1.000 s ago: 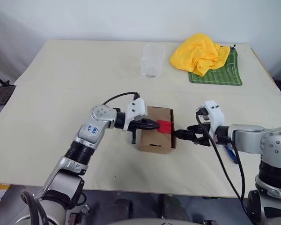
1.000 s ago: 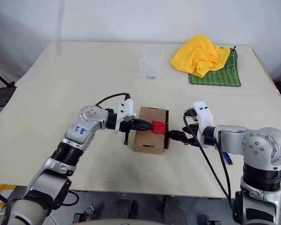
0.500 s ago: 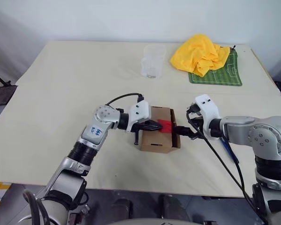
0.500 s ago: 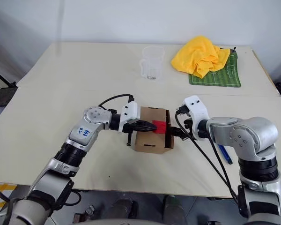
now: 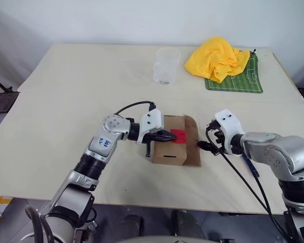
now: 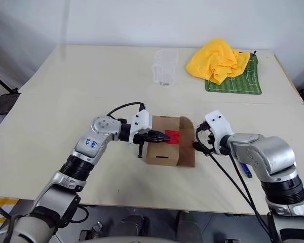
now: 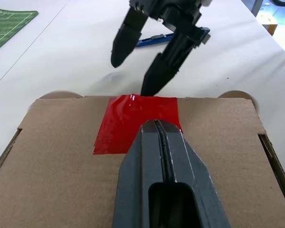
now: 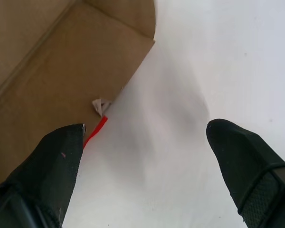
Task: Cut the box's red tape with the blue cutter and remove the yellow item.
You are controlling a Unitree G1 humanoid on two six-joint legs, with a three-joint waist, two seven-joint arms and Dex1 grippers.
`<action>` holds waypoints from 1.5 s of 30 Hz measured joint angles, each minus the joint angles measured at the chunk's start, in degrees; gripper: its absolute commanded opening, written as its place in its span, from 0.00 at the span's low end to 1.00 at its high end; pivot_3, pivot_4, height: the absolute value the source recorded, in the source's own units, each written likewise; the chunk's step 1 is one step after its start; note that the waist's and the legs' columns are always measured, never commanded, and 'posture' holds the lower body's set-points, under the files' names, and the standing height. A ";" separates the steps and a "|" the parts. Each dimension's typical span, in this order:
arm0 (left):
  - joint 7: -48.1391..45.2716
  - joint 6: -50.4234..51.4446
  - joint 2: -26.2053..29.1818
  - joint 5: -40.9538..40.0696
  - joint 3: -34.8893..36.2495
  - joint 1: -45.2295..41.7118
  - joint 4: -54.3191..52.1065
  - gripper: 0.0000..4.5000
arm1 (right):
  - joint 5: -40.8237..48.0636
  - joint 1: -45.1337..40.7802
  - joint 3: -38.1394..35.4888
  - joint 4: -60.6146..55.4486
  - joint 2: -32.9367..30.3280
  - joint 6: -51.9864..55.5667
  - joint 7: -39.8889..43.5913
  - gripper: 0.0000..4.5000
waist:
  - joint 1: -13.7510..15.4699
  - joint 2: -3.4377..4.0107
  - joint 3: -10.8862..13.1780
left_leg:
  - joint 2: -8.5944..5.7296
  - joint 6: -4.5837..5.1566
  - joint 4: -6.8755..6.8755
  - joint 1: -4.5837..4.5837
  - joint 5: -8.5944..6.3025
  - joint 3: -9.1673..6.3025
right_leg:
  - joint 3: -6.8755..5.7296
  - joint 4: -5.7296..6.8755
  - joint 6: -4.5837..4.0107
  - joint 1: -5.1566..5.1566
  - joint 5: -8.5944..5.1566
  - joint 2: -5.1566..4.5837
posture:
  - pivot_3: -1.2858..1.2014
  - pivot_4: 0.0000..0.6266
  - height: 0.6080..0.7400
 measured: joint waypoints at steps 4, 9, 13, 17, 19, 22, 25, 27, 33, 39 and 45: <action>-0.05 0.36 0.03 0.00 0.04 -0.01 -0.11 0.00 | -1.83 0.84 -0.06 0.00 2.15 -2.04 0.45 0.96 | -0.03 0.00 0.00 | 0.00 0.00 0.00 0.00 0.00 0.00 | 0.00 0.00 0.00 0.00 0.00 0.01 | 0.52 0.24 1.00; -0.01 0.75 0.02 0.00 0.00 -0.10 -0.43 0.00 | -1.22 1.99 -2.66 -0.85 4.12 -1.91 2.15 0.96 | -0.01 0.00 0.00 | -0.01 0.00 0.00 -0.01 0.00 -0.01 | 0.00 -0.01 0.00 0.00 0.00 0.01 | 0.52 0.24 1.00; -0.20 0.76 0.16 0.00 0.00 -0.14 -0.64 0.00 | 4.63 1.03 -12.30 -0.38 3.97 4.96 6.63 0.96 | 0.03 0.00 0.00 | 0.00 0.00 -0.04 -0.01 0.00 -0.02 | -0.01 -0.03 0.00 0.00 0.00 0.01 | 0.52 0.24 1.00; -0.44 0.34 0.55 0.06 0.00 -0.17 -0.63 0.00 | 11.26 -1.67 -21.77 4.81 6.07 13.85 9.86 0.98 | -0.05 0.00 0.00 | 0.07 0.00 -0.06 0.00 0.00 -0.02 | 0.01 -0.04 0.00 0.01 0.00 -0.07 | 0.52 0.24 1.00; -0.49 0.28 0.56 0.13 -0.02 -0.23 -0.61 0.00 | 14.19 -2.56 -24.53 10.17 8.50 15.17 9.15 0.98 | -0.08 0.00 0.00 | 0.07 -0.01 -0.07 0.01 0.01 -0.02 | 0.01 -0.03 0.00 0.00 0.00 -0.09 | 0.52 0.24 1.00; -0.52 0.22 0.50 0.14 -0.06 -0.28 -0.62 0.00 | 16.13 -2.81 -25.17 15.79 9.79 15.53 7.10 0.98 | -0.06 0.00 0.00 | 0.03 -0.01 -0.08 0.00 0.01 -0.02 | 0.01 -0.02 0.00 -0.03 0.00 -0.14 | 0.52 0.24 1.00; -0.65 0.28 0.51 0.14 -0.07 -0.27 -0.69 0.00 | 17.60 -3.17 -24.90 18.45 9.78 15.55 6.12 0.98 | -0.06 0.00 0.00 | 0.03 -0.01 -0.08 -0.01 0.01 -0.02 | 0.00 -0.03 0.00 -0.03 0.00 -0.14 | 0.52 0.24 1.00; -0.65 0.33 0.55 0.20 -0.06 -0.27 -0.70 0.00 | 17.85 -3.57 -24.74 19.31 9.84 15.57 5.85 0.98 | -0.10 0.00 0.00 | 0.04 -0.01 -0.08 0.00 0.01 -0.02 | 0.00 -0.03 0.00 -0.02 0.00 -0.13 | 0.52 0.24 1.00; -0.65 0.39 0.67 0.47 -0.04 -0.26 -0.93 0.00 | 17.34 -4.74 -24.23 20.62 11.61 15.41 5.78 0.98 | -0.22 0.00 0.00 | 0.04 -0.01 -0.07 0.00 0.01 -0.02 | 0.01 -0.01 0.00 -0.01 0.00 -0.12 | 0.52 0.24 1.00; -0.75 0.41 1.08 0.63 -0.04 -0.21 -1.30 0.00 | 16.29 -4.58 -22.48 21.52 12.46 14.63 7.35 0.62 | -0.49 0.00 0.00 | 0.05 -0.02 -0.07 0.01 0.01 -0.01 | 0.00 0.00 0.00 -0.02 0.00 -0.12 | 0.52 0.24 1.00; -0.77 0.40 1.20 0.72 -0.02 -0.18 -1.39 0.00 | 14.58 -4.59 -20.94 22.34 12.50 13.83 9.52 0.57 | -0.59 0.00 0.00 | 0.05 -0.02 -0.07 0.01 0.01 -0.02 | 0.00 -0.01 0.00 -0.01 0.00 -0.11 | 0.52 0.24 1.00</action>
